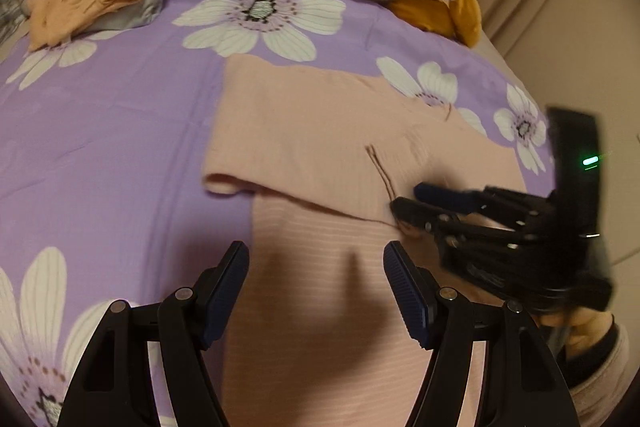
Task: Fold small clothes
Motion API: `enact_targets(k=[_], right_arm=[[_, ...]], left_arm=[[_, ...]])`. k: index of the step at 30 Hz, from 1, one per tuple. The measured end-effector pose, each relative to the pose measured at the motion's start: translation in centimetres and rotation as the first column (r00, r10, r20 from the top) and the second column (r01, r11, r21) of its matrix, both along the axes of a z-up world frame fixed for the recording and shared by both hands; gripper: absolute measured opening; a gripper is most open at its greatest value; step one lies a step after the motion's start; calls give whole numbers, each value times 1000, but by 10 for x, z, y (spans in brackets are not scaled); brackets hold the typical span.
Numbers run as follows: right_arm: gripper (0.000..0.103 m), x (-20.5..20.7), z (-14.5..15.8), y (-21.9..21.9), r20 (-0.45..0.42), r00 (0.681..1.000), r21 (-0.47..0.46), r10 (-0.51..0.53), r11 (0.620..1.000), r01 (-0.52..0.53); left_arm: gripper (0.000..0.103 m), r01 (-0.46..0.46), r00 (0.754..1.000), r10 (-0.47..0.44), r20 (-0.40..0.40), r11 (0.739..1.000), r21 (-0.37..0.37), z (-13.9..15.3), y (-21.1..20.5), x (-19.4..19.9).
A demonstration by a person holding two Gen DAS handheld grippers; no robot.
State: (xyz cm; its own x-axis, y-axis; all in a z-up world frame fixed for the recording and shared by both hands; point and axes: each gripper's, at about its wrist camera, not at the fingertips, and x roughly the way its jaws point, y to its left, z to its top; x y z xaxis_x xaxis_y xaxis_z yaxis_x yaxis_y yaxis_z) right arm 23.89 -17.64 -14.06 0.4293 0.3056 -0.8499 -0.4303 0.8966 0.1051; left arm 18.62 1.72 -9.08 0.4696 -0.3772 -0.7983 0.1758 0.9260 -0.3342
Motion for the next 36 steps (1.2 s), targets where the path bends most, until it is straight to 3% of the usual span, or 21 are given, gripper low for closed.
enact_targets(k=[1, 3, 5, 8, 10, 11, 13, 14, 15, 16, 17, 19, 23, 25, 26, 28, 31, 33, 35, 36], right_arm=[[23, 3, -4, 0, 1, 1000, -25, -11, 1000, 11], [2, 6, 0, -13, -8, 999, 54, -38, 998, 39], [3, 7, 7, -32, -20, 996, 141, -92, 986, 94], [2, 4, 24, -78, -26, 976, 301, -215, 930, 213], [2, -7, 33, -124, -38, 947, 431, -319, 850, 304], [3, -11, 34, -141, -46, 931, 459, -362, 820, 341], [7, -20, 31, -156, -63, 922, 475, -383, 800, 365], [8, -25, 30, -152, -71, 931, 478, -358, 807, 346], [16, -26, 30, -143, -74, 944, 461, -322, 828, 319], [24, -28, 31, -130, -66, 955, 432, -290, 854, 290], [41, -28, 31, -115, -53, 965, 407, -258, 877, 257], [43, -24, 29, -89, -47, 981, 388, -189, 902, 192], [43, -5, 10, -28, -48, 994, 245, -102, 963, 110], [31, 2, -2, 2, -26, 997, 114, -74, 991, 76], [11, 6, -5, 8, 4, 997, 54, -83, 995, 82], [6, 14, -2, -2, -18, 994, 95, -109, 989, 110], [5, 8, 14, -46, -8, 975, 218, -224, 951, 220], [5, -1, 31, -92, -30, 952, 366, -304, 883, 293], [5, -4, 43, -122, -33, 933, 443, -359, 832, 336], [5, -9, 49, -148, -44, 919, 501, -393, 787, 360]], left_arm=[[69, -4, 1000, 4, 0, 1000, -7, 0, 2, 1], [69, -6, 1000, 6, 0, 1000, -16, -1, 4, 3], [69, -7, 1000, 7, -4, 1000, -26, -3, 4, 5], [69, -3, 1000, 3, 1, 999, -36, -2, 3, 4], [69, 1, 1000, -1, 6, 999, -33, -1, 3, 4], [69, -1, 1000, 1, 7, 999, -32, -1, 3, 4], [69, -3, 1000, 3, 7, 999, -37, -1, 3, 4], [69, -8, 1000, 9, 8, 999, -41, -1, 2, 5], [69, -12, 1000, 12, 8, 999, -42, -1, 2, 6], [69, -16, 1000, 16, 6, 999, -44, -2, 1, 6], [69, -18, 1000, 18, 3, 999, -46, -2, 1, 6], [69, -17, 1000, 17, 3, 999, -45, -1, 1, 6], [69, -19, 1000, 19, 10, 999, -31, 1, 6, 5], [69, -27, 1000, 27, 7, 999, -29, 0, 10, 6], [69, -30, 1000, 31, 4, 999, -31, 0, 12, 7], [69, -35, 999, 36, 5, 999, -33, 0, 14, 8], [69, -41, 999, 41, 9, 999, -35, 1, 16, 9], [69, -42, 999, 43, 14, 998, -40, 2, 16, 11], [69, -43, 999, 44, 18, 998, -40, 3, 15, 14], [69, -42, 999, 43, 21, 998, -43, 4, 14, 15]])
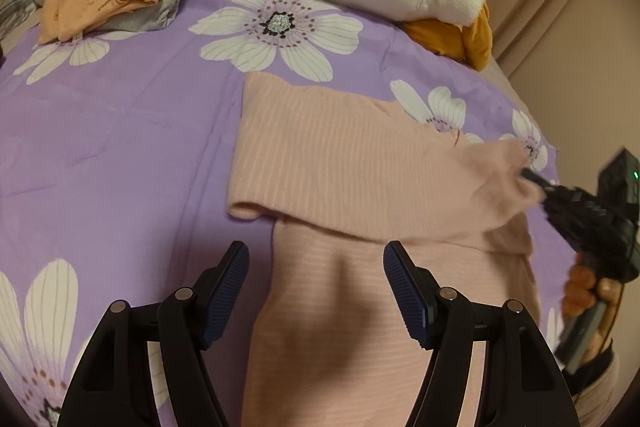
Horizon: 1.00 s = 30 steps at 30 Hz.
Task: Fold small clothes
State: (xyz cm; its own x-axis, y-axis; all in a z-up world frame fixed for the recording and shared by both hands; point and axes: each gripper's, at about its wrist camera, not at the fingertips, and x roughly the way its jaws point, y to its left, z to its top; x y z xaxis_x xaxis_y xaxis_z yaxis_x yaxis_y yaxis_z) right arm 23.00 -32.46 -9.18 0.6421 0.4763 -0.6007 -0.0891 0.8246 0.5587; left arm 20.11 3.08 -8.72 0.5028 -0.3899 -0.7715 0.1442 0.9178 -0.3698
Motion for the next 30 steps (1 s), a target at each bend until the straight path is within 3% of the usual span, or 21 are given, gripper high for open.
enact_targets(k=[6, 10, 12, 15, 20, 24, 30], right_arm=[[6, -26, -1, -64, 1, 990, 79, -143, 987, 142], [12, -26, -33, -85, -125, 972, 33, -197, 979, 203], [22, -28, -41, -93, -163, 956, -3, -244, 969, 247], [22, -40, -25, -97, -74, 955, -42, -288, 957, 286], [21, -44, -1, -77, 51, 981, -84, -185, 978, 189], [18, -32, -20, -56, -16, 995, -151, -100, 984, 97], [15, -28, -48, -58, -93, 989, -195, -119, 976, 99]], left_arm=[[69, 11, 1000, -11, 16, 1000, 6, 3, -11, 8], [69, 30, 999, -30, 11, 999, 11, 2, -24, 19], [69, 43, 999, -43, 10, 999, 10, 2, -32, 26], [69, 65, 998, -65, 13, 998, 13, 0, -43, 36], [69, 92, 996, -93, 16, 994, 60, -11, -60, 49], [69, 92, 996, -94, 10, 989, 112, -24, -65, 51], [69, 100, 995, -103, 8, 985, 142, -31, -66, 50]])
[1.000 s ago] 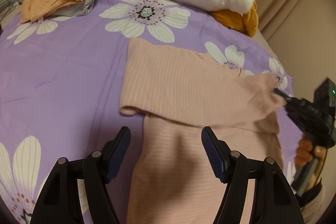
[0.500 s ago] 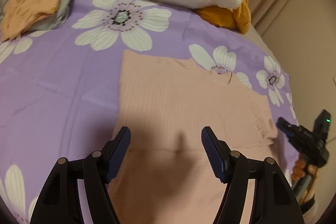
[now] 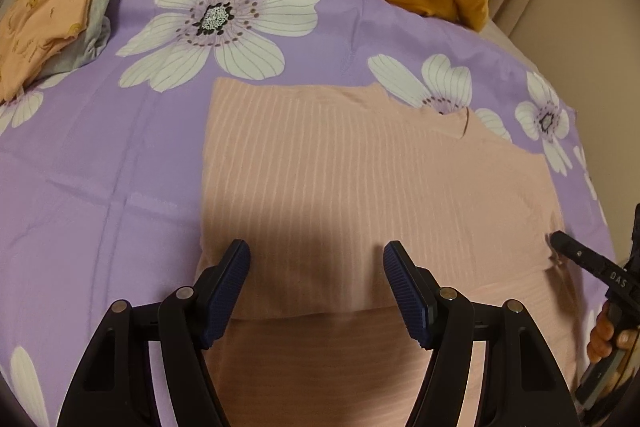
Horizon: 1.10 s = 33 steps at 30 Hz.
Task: Fold small clothes
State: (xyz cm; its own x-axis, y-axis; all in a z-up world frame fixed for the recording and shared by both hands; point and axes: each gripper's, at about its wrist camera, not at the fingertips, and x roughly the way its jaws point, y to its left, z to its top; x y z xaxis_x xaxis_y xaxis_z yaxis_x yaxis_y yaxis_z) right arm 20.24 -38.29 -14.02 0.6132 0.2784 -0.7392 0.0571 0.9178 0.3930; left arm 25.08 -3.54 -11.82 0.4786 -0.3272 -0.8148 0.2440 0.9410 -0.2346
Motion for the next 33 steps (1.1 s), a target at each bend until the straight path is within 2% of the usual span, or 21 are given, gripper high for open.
enact_targets(k=[3, 5, 8, 10, 12, 13, 16, 22, 24, 25, 29, 33], right_arm=[[15, -4, -1, -3, -6, 1000, 3, -7, 1000, 7], [21, -11, 3, -5, 1, 1000, 21, -6, 1000, 6], [21, -27, 11, -8, 18, 1000, 46, -5, 999, 4], [26, -41, 15, -10, 21, 1000, 49, -5, 999, 4], [39, -61, 18, -14, 19, 1000, 53, -14, 999, 13], [41, -67, 19, -15, 20, 1000, 51, -18, 999, 17], [53, -98, 19, -24, 3, 999, 50, -52, 997, 52], [55, -152, 11, -40, -51, 994, 72, -102, 992, 105], [66, -166, 6, -42, -74, 991, 86, -108, 990, 114], [67, -172, 4, -42, -84, 991, 96, -104, 989, 112], [67, -201, -2, -40, -109, 991, 149, -77, 984, 93], [67, -221, -7, -33, -121, 992, 233, -22, 971, 50]], left_arm=[[69, -2, 1000, 2, -1, 1000, 3, 2, 1, -2], [69, -6, 1000, 6, -1, 1000, -2, 5, 3, -5], [69, -3, 1000, 3, 13, 1000, -1, 12, 9, -19], [69, -10, 1000, 10, 16, 1000, 9, 16, 14, -29], [69, -14, 1000, 14, 11, 1000, 7, 19, 22, -41], [69, -19, 1000, 19, 5, 1000, 10, 19, 25, -46], [76, -30, 999, 30, -33, 1000, 9, 16, 40, -66], [82, -38, 991, 35, -131, 999, -19, 6, 61, -105], [91, -25, 984, 15, -179, 998, -53, 0, 67, -120], [94, -20, 981, 5, -192, 997, -75, -2, 69, -126], [95, -5, 973, -42, -228, 979, -202, -6, 84, -156], [95, -5, 960, -92, -265, 939, -343, -9, 101, -177]])
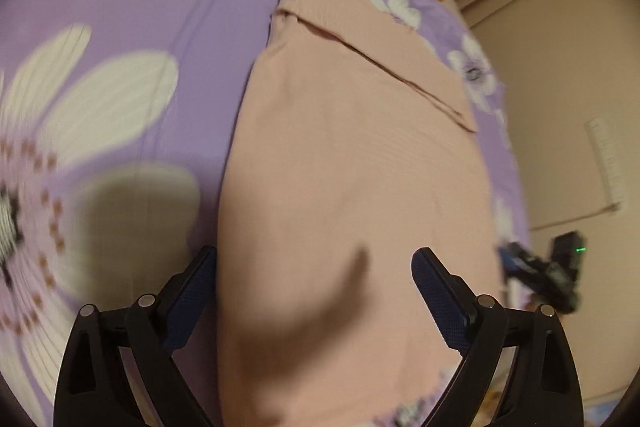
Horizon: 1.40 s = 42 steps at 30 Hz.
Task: Fold small clothes
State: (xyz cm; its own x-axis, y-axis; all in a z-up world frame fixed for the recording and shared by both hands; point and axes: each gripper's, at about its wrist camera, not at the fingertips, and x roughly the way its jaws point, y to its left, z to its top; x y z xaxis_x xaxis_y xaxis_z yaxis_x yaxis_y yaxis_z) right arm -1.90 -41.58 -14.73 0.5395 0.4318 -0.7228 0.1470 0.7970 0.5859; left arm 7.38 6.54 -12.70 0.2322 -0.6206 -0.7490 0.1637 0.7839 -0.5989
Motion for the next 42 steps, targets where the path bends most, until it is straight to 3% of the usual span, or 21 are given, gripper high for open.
enact_targets(k=[5, 9, 13, 15, 17, 20, 21, 24, 28, 32, 38, 42], right_arm=[[68, -22, -6, 14, -12, 998, 85, 70, 994, -68], [66, -43, -11, 23, -7, 995, 142, 101, 985, -99], [67, -48, -14, 31, 14, 994, 143, 108, 984, -109], [59, -43, -16, 36, 21, 994, 136, 107, 985, -109], [47, -35, -18, 39, 23, 994, 131, 103, 986, -105], [22, -22, -24, 44, 9, 996, 126, 87, 988, -87], [15, -21, -25, 45, 7, 996, 119, 84, 989, -84], [7, -24, -17, 50, 26, 996, 98, 86, 991, -88], [6, -36, 3, 54, 117, 987, 87, 113, 989, -123], [5, -40, 27, 57, 209, 972, 116, 105, 985, -131], [5, -52, 63, 63, 311, 943, 106, 119, 982, -159], [5, -75, 87, 64, 360, 921, 76, 150, 979, -189]], left_arm=[[95, -26, 998, 12, -63, 975, -219, -11, 24, -26], [95, -38, 998, 25, -52, 963, -268, -11, 27, -44], [88, -38, 999, 31, -35, 972, -232, -9, 17, -42], [70, -41, 999, 34, -34, 970, -241, -11, 12, -35], [29, -52, 997, 37, -66, 967, -249, -21, 15, -34], [11, -79, 993, 55, -109, 970, -232, -35, 8, -30], [11, -97, 991, 72, -110, 964, -246, -33, 10, -32], [1, -95, 994, 80, -75, 967, -236, -21, 16, -45], [0, -88, 996, 86, -18, 964, -250, 0, 21, -54], [0, -50, 993, 80, 91, 956, -290, 37, 14, -56], [0, 57, 966, 17, 256, 958, -279, 96, 0, -73], [0, 96, 959, -18, 283, 960, -262, 112, -3, -89]])
